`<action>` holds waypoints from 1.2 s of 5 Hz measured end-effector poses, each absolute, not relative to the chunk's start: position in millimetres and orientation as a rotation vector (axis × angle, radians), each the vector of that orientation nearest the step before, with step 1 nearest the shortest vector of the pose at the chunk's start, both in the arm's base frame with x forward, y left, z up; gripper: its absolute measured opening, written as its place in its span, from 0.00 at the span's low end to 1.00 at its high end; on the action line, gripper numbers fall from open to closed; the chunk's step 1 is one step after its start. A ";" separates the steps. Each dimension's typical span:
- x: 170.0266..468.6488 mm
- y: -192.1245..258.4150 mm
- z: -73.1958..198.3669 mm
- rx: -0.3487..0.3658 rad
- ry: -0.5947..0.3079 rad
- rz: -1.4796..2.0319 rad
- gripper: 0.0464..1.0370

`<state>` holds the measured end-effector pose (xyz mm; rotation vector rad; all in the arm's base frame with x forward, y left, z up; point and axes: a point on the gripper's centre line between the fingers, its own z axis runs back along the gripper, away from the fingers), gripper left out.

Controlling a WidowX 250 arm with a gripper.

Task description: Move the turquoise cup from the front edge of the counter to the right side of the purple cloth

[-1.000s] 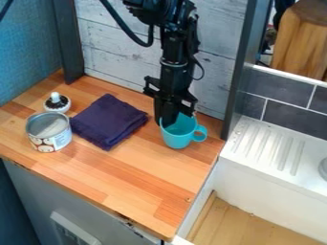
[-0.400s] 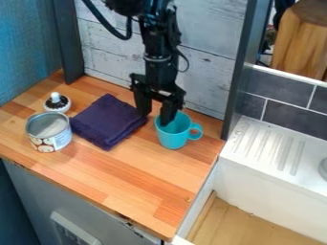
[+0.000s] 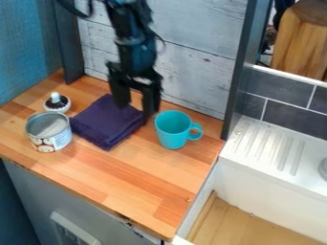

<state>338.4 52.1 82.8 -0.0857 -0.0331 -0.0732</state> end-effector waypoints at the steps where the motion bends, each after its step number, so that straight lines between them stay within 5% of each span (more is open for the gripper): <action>1: 301.8 73.4 99.3 -0.020 -0.021 -0.090 0.97; 3: 264.1 124.6 109.5 0.098 -0.032 -0.018 0.97; 6: 257.0 191.7 66.0 0.161 0.113 0.070 0.97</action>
